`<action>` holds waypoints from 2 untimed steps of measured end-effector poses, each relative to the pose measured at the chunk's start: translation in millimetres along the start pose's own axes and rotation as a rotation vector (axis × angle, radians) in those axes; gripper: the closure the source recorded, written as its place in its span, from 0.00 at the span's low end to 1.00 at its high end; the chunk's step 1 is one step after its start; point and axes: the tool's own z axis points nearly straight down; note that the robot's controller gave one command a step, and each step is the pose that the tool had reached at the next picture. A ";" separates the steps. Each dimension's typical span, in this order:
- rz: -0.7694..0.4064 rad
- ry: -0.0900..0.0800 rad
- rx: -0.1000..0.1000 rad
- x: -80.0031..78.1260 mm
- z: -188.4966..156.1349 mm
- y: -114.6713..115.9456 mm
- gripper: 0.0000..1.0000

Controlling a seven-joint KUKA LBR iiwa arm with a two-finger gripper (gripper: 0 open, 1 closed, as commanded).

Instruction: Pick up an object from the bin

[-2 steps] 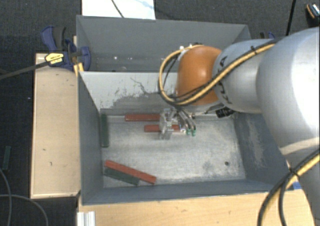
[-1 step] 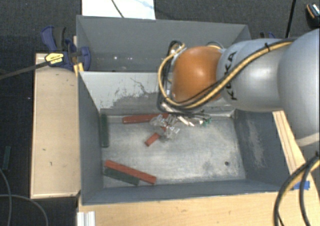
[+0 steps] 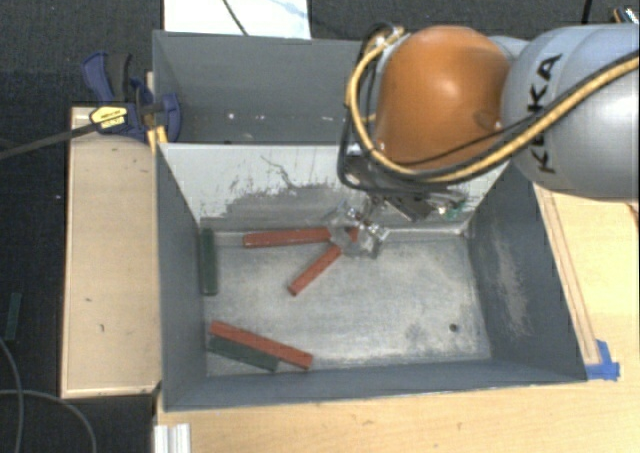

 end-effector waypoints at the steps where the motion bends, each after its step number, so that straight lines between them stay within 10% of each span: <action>1: 0.004 0.006 -0.006 1.2 5.1 0.6 0.00; 2: 0.312 0.012 -0.008 -45.8 131.8 22.6 0.00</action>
Offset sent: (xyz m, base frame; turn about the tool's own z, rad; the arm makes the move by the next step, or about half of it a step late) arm 0.0000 0.0000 0.0000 0.0000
